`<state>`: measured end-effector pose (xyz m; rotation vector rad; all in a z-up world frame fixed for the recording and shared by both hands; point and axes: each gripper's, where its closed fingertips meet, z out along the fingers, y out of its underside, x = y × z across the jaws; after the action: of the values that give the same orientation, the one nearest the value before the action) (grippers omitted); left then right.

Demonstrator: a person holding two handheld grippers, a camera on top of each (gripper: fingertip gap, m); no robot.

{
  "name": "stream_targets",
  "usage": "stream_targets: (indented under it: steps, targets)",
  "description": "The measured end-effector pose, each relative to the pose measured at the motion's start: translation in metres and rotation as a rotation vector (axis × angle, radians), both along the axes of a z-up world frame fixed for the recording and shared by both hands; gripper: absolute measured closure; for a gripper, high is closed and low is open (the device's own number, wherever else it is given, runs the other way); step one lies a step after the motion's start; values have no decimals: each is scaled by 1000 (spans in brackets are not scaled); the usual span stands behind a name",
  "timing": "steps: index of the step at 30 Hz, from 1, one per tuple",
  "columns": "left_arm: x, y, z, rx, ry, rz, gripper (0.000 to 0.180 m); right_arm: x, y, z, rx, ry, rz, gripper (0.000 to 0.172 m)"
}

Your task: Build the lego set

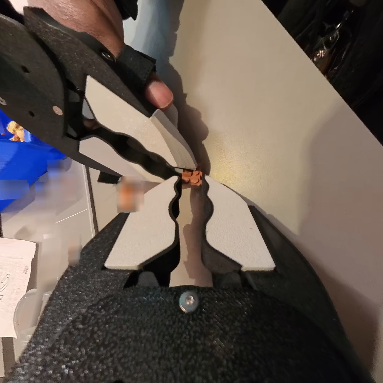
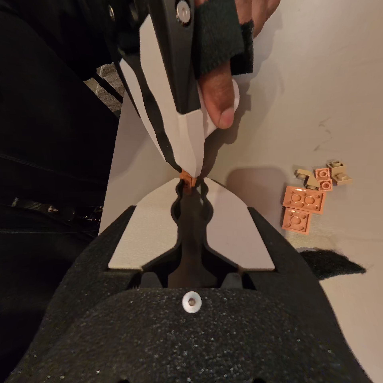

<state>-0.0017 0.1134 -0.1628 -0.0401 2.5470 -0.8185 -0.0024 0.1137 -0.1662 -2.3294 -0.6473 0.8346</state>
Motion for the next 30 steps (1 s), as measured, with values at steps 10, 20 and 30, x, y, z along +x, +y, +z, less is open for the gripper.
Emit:
stream_targets:
  steps: [10, 20, 30]
  targets:
    - [0, -1, 2, 11, -62, -36, 163, -2, -1, 1, -3, 19, 5, 157]
    - [0, -2, 8, 7, -139, -78, 163, -3, -1, 7, 26, 50, 5, 162]
    - [5, 4, 14, -44, -154, -36, 161, 2, 4, 13, 109, -18, -21, 163]
